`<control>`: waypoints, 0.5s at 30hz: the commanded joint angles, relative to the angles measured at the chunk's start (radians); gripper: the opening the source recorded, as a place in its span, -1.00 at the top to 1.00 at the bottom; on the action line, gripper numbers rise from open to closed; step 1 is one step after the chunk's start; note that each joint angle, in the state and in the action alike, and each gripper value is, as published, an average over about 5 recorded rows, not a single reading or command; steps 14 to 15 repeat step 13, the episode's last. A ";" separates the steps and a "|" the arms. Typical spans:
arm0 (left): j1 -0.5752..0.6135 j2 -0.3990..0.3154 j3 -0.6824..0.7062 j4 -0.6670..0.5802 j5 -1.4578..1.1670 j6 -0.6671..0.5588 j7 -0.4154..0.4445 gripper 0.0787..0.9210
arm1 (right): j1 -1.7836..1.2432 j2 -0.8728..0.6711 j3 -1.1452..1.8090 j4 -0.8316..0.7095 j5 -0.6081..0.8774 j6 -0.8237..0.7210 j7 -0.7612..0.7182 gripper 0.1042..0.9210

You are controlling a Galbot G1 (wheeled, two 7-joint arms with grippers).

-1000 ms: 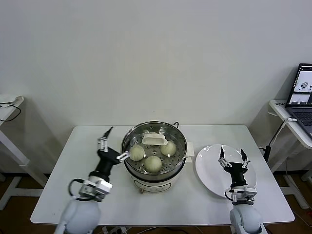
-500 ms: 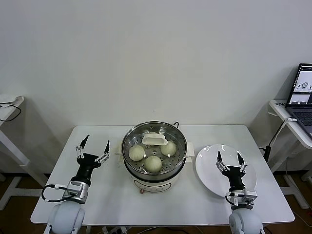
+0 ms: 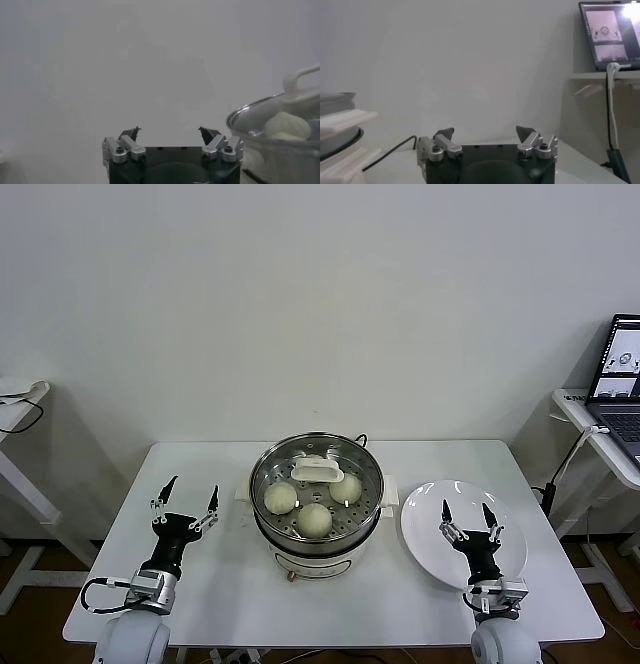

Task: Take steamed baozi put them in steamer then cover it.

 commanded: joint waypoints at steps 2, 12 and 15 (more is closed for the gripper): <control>0.004 0.004 -0.007 0.028 -0.006 -0.026 0.004 -0.77 | -0.005 -0.005 0.003 0.005 0.000 -0.003 -0.021 -0.76; 0.001 0.002 -0.011 0.035 0.001 -0.028 0.002 -0.77 | -0.014 -0.006 0.011 0.004 -0.004 -0.001 -0.024 -0.76; 0.001 0.002 -0.012 0.035 0.001 -0.028 0.002 -0.77 | -0.014 -0.007 0.011 0.004 -0.003 0.000 -0.025 -0.76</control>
